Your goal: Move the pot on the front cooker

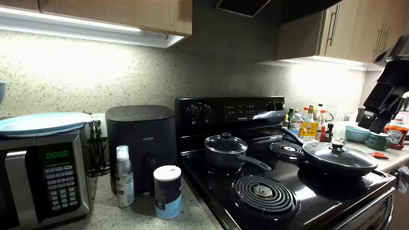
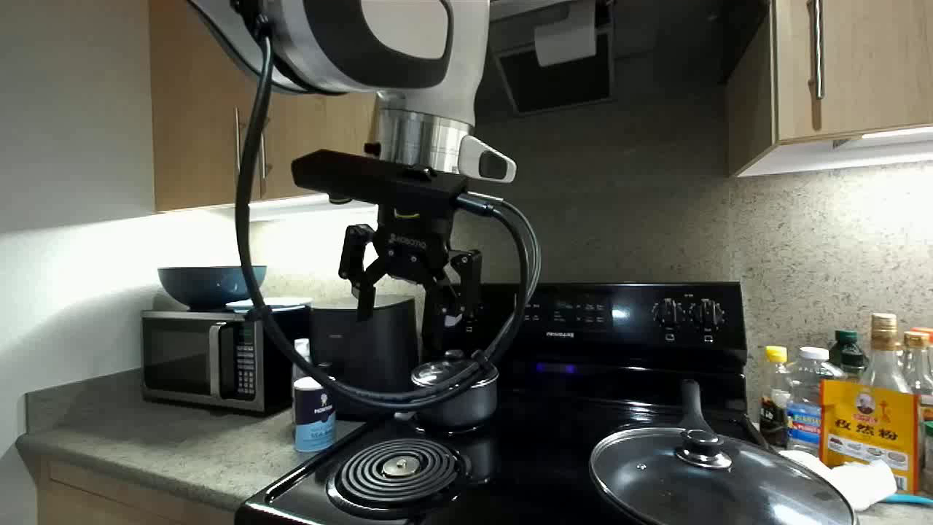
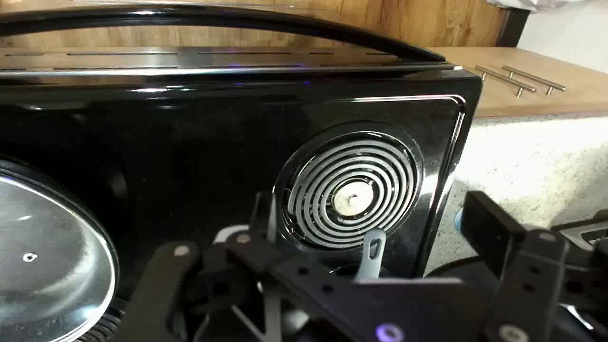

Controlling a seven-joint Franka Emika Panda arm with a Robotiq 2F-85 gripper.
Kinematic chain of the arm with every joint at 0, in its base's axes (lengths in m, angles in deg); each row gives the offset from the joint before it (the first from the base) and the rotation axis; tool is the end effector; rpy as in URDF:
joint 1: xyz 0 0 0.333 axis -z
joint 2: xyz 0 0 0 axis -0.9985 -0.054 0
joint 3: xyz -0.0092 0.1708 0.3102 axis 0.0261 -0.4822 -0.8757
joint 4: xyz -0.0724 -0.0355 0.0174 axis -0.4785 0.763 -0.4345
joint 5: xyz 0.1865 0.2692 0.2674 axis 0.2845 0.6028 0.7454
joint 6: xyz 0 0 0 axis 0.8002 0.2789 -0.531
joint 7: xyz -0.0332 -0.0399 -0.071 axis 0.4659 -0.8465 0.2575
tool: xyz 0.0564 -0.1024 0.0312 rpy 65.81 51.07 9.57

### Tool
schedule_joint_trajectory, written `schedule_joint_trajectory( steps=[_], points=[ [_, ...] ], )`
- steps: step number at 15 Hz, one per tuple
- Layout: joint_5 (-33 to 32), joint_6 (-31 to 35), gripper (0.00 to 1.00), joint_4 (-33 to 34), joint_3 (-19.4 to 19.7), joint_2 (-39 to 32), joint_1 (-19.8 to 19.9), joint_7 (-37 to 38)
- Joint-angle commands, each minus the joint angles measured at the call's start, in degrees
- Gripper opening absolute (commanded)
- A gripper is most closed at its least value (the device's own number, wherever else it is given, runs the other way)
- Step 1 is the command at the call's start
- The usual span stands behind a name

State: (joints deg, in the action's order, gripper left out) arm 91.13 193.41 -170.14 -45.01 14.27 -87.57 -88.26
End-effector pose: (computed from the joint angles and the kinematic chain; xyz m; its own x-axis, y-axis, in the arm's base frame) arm 0.3306 -0.1101 0.4898 0.9825 0.0219 0.1850 0.0689 -0.9653 -0.2518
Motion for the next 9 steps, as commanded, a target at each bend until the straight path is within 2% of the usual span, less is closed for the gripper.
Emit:
schedule_joint_trajectory(
  steps=[1, 7, 9],
  points=[
    [1.11, -0.22, 1.00, 0.14, -1.31, -0.41, 1.57, -0.97],
    [1.07, -0.06, 1.00, 0.20, -1.42, -0.56, 1.46, -0.98],
    [0.64, 0.50, 1.00, 0.53, -2.64, -1.36, 0.92, -0.72]
  ],
)
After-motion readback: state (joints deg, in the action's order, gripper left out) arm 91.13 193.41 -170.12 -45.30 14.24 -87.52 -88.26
